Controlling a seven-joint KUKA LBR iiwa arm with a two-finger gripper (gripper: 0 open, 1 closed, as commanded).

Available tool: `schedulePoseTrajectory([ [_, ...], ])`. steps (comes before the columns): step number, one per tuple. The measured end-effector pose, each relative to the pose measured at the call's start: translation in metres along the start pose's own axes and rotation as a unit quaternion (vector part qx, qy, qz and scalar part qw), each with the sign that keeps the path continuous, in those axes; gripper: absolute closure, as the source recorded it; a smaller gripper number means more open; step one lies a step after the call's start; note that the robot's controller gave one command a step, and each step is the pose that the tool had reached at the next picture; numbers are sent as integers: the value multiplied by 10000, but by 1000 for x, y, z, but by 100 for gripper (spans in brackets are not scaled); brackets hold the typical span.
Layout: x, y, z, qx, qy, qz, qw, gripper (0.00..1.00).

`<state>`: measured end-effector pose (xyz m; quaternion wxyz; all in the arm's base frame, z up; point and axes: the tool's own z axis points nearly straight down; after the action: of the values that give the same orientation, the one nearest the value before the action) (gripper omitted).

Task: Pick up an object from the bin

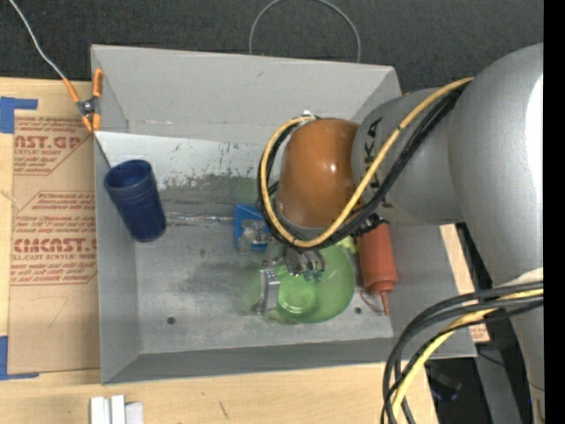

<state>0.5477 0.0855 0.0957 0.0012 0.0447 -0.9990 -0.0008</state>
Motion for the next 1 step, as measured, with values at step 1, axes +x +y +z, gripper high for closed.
schedulePoseTrajectory([
  [1,20,-3,-56,-7,-17,675,9977,0],
])
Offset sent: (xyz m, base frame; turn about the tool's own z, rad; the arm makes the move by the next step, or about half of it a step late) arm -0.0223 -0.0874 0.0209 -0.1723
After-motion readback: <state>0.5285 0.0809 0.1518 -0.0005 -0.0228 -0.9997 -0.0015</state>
